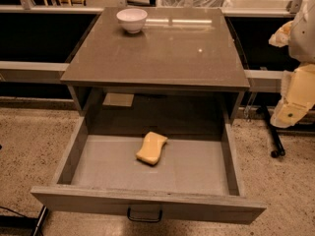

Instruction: Pick sponge from top drawer and place on counter

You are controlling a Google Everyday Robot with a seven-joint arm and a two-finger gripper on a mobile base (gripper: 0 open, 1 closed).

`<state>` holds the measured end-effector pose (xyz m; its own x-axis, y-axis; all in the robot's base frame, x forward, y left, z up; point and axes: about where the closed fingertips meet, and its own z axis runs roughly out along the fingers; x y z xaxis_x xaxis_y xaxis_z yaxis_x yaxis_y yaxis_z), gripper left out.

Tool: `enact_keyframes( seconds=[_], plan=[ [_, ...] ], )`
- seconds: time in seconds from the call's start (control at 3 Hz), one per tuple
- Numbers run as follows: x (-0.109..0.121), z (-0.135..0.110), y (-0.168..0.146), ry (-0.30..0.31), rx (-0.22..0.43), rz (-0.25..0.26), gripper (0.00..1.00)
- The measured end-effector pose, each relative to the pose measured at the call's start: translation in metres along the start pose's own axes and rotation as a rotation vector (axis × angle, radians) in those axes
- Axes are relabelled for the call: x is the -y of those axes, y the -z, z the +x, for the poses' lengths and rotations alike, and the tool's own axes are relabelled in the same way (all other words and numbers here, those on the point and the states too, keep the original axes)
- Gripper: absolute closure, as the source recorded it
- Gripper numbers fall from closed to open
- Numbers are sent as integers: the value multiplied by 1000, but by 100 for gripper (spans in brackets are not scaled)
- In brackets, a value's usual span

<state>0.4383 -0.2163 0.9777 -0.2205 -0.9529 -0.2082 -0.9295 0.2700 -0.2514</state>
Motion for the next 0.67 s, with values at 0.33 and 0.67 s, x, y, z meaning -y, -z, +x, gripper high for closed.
enact_keyframes(
  seconds=[0.33, 0.67],
  plan=[
    [1, -3, -2, 10, 9, 11, 0],
    [-4, -12, -55, 20, 111, -48, 0]
  ],
)
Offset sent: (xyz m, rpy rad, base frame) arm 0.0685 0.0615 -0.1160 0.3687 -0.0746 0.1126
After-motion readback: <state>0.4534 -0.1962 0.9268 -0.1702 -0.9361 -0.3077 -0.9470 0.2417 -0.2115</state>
